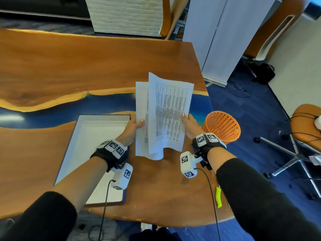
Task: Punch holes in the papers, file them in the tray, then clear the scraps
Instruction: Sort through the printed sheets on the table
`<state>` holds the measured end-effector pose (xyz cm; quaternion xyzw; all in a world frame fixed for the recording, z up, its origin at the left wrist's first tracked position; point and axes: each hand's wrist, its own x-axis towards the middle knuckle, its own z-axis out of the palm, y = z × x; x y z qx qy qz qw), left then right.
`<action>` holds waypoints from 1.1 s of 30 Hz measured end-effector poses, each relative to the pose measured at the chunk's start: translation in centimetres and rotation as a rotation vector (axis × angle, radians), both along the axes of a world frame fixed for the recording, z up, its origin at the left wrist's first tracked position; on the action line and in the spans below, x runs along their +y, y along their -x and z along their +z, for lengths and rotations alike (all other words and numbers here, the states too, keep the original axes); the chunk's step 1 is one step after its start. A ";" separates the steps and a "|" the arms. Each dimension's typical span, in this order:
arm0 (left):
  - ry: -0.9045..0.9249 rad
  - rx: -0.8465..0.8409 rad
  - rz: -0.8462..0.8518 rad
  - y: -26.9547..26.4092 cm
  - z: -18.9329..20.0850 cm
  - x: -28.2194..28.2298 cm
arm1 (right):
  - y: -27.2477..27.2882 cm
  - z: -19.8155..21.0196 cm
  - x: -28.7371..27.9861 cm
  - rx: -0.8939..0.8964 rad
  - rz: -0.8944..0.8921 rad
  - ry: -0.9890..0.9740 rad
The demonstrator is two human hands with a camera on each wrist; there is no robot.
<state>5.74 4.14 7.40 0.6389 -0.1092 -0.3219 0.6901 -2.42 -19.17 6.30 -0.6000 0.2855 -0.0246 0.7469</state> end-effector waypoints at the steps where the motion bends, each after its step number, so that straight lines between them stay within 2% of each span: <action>1: 0.029 0.051 -0.020 -0.1 0.3 -0.1 | 0.1 0.1 0.4 -0.032 0.003 -0.085; 3: 0.118 0.159 -0.053 -0.3 0.7 -0.3 | 0.5 0.0 1.1 -0.083 0.050 -0.213; 7: 0.320 0.374 -0.080 -0.3 1.4 -0.4 | 1.0 0.0 2.1 -0.094 0.248 -0.330; 10: 0.429 0.428 -0.054 -0.4 1.4 -0.8 | 1.5 -0.8 2.8 -0.116 0.313 -0.450; 14: 0.298 0.417 -0.070 -0.1 1.6 -1.5 | 1.6 -1.8 3.2 -0.072 0.212 -0.417; 18: 0.019 0.197 -0.003 -1.0 0.5 -0.4 | 2.1 -1.8 1.7 -0.026 0.023 -0.334; 20: -0.052 0.113 -0.014 -1.6 -0.5 0.7 | 2.3 -2.2 0.5 -0.004 -0.051 -0.270; 24: -0.107 0.137 -0.012 -0.8 -0.7 1.0 | 2.3 -2.8 -0.8 0.046 -0.055 -0.010; 27: -0.105 -0.105 -0.023 -0.1 -1.2 0.4 | 1.8 -2.4 -0.2 -0.001 -0.081 0.097; 31: -0.125 -0.428 0.169 1.3 -1.5 -1.2 | 1.4 -1.3 0.6 -0.104 -0.178 0.240; 33: -0.124 -0.509 0.215 1.7 -1.6 -2.1 | 1.4 -1.1 0.8 -0.135 -0.203 0.264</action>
